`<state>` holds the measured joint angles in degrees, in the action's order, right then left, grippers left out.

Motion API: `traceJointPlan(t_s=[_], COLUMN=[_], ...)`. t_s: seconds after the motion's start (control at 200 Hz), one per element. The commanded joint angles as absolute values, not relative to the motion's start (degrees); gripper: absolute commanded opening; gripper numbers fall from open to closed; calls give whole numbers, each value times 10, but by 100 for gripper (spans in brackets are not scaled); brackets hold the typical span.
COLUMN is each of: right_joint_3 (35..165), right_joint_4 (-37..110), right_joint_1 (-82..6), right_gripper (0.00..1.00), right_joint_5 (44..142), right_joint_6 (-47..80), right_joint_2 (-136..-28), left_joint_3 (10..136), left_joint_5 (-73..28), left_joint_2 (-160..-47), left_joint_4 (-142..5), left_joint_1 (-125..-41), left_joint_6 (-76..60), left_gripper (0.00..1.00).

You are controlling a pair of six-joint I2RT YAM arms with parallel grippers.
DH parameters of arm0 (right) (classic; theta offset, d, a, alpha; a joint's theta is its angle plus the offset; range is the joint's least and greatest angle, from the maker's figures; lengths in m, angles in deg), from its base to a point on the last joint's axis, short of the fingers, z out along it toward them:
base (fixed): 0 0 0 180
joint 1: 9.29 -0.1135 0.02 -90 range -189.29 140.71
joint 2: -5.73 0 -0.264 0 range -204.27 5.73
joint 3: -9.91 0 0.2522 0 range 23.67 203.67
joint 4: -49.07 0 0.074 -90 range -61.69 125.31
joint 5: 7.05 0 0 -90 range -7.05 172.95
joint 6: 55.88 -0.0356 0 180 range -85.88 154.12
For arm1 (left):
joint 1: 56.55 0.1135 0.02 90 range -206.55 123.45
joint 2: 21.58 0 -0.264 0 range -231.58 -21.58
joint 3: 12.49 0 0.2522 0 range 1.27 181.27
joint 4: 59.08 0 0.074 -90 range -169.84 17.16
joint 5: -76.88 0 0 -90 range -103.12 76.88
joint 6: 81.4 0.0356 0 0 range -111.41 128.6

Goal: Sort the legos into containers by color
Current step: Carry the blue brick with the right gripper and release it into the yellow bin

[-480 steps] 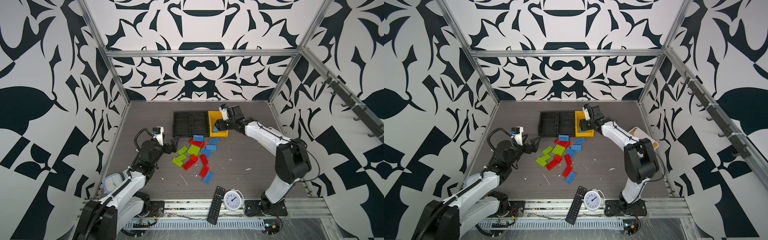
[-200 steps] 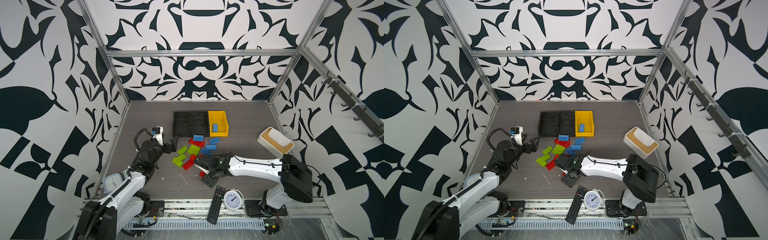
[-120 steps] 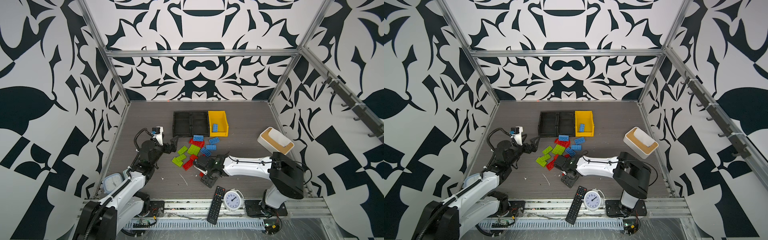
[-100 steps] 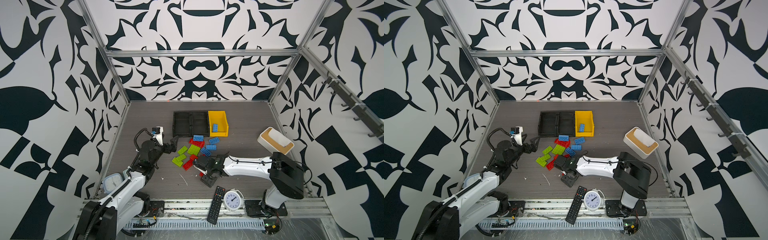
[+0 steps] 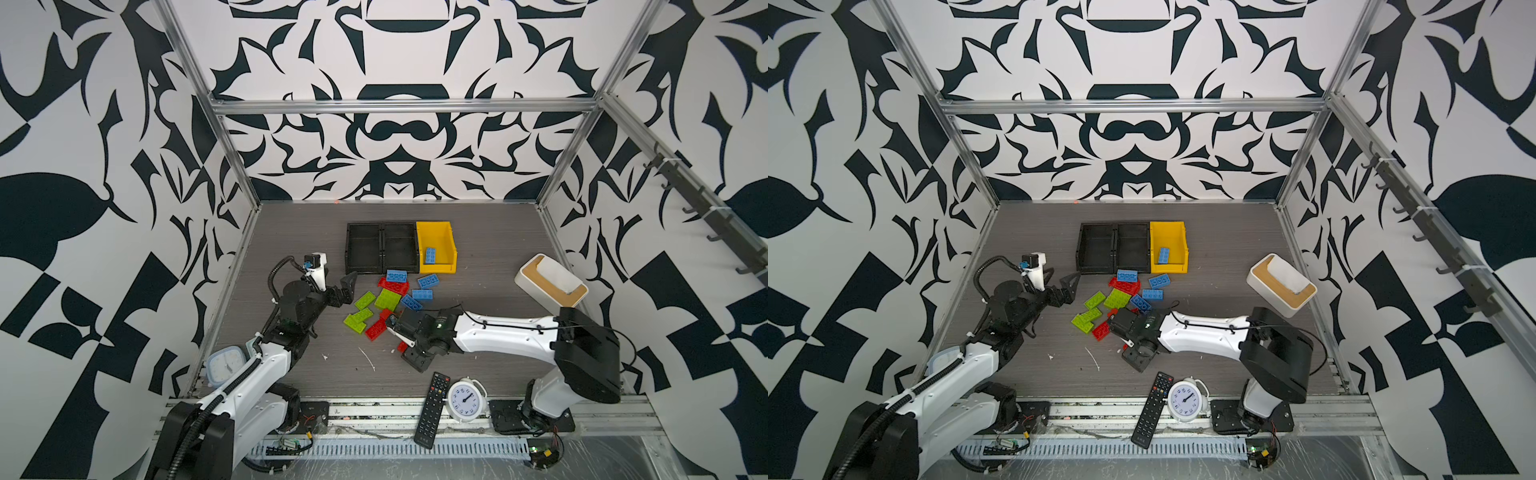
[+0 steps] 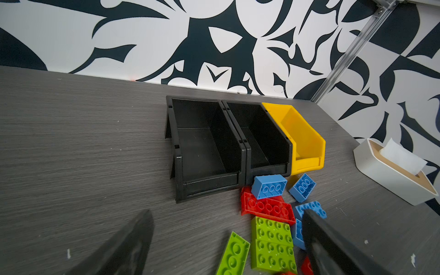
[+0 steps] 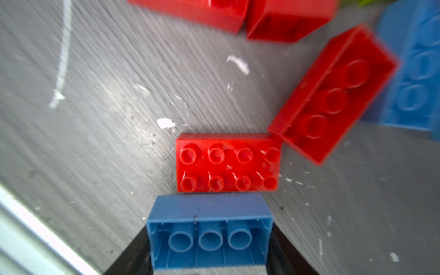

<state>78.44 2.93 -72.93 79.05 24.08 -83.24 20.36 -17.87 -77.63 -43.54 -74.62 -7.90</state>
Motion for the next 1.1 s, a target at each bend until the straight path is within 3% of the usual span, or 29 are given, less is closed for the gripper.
traceJointPlan(t_s=[0.0, 0.37, 0.5, 0.765, 1.095], right_joint_3=[777, 798, 808, 889, 1029], right_joint_4=[49, 58, 103, 206, 193], right_joint_1=[-718, -582, -513, -384, -330], right_gripper=[53, 50, 53, 51, 52], right_joint_5=[777, 764, 688, 786, 836], right_joint_6=[232, 269, 246, 250, 269], right_joint_2=[-769, -642, -638, -761, -922], left_joint_3=[198, 197, 193, 184, 182], left_joint_5=[-185, -195, -210, -223, -216], left_joint_2=[-773, -767, -768, -790, -773], left_joint_4=[-432, -427, -411, -379, -388], left_joint_1=[-746, -746, -746, -746, -746], left_joint_6=[-79, -80, -75, -94, -95], left_gripper=[99, 99, 100, 99, 99])
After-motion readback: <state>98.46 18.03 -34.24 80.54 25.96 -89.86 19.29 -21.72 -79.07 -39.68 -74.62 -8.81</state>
